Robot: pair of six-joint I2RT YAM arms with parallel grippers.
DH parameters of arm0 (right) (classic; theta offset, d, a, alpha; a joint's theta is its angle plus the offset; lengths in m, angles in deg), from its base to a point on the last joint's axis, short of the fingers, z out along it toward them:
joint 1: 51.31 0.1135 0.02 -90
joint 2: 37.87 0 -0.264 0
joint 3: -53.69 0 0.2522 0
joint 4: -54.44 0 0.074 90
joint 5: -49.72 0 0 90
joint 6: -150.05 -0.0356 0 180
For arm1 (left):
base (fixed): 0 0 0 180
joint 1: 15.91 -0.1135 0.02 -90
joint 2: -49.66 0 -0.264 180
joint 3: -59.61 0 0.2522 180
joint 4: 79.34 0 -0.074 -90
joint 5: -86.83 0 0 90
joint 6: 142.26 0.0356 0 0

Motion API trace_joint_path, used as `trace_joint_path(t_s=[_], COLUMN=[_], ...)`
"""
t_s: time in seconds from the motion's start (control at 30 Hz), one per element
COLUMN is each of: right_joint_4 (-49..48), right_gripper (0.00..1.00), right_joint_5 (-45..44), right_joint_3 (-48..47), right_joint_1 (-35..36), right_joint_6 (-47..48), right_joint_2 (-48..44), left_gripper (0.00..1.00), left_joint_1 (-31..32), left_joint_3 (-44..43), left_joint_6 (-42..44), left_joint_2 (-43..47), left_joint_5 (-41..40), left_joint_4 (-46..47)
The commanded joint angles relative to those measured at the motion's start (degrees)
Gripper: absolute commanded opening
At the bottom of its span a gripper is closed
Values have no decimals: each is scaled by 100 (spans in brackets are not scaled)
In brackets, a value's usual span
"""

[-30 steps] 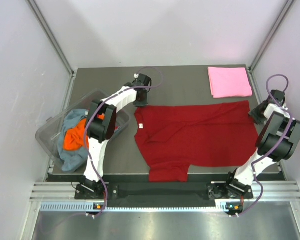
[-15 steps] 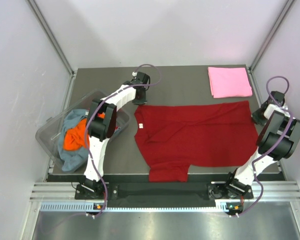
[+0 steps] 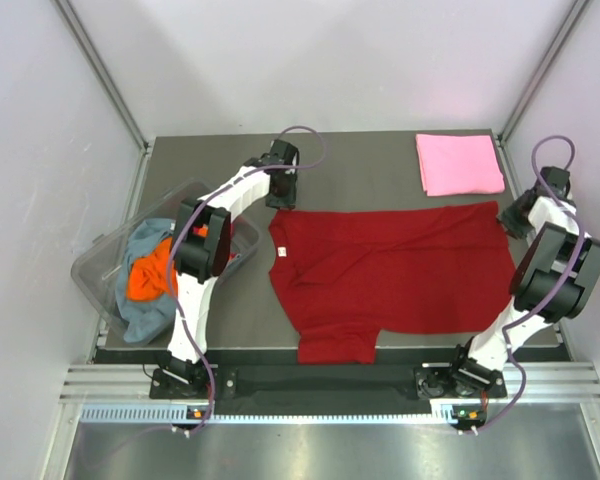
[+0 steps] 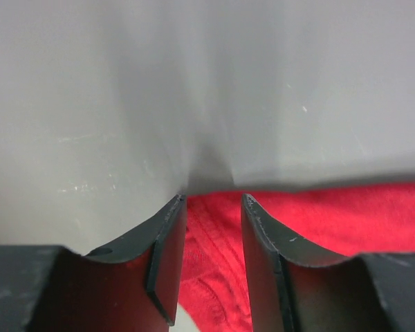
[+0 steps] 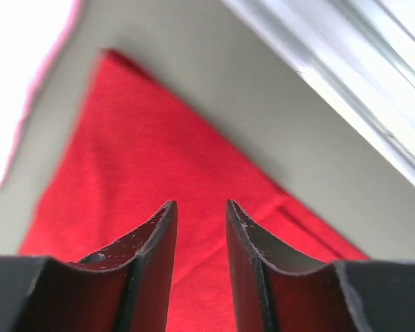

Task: Fold and stack the t-shirts
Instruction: Fold the tshirt

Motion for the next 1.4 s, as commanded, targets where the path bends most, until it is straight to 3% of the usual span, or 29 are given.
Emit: trace_joint_path(t_s=[0.0,0.53,0.7,0.9,1.17,1.3,1.37], right_joint_4=[208,605,544,394,386,333,306], right_gripper=[35,37,37,37,35,27,9], right_joint_5=[234,32,-29,-231,-653,-908,-1039], right_joint_3=[-518,-238,-177,-80,34,87,122], right_joint_1=[233,374,373,374,365,374,365], right_joint_6=[194,-70,-87,-184,-290,-307,-307], right_joint_2=[-99,174,200,358,472,508,481], left_gripper=[43,43,30,1,0,0,0], left_joint_1=[-37,-37,-37,-37,-55,-90,-151], left_joint_3=[-154,-154,-329,-338,-383,-365,-365], left_joint_6=[558,885,797,788,674,595,472], left_joint_2=[521,276,-67,-129,-102,-137,-173], left_joint_5=[233,-110,-65,-188,-364,-522,-470], left_joint_4=[-178,-284,-389,-372,-310,-293,-310])
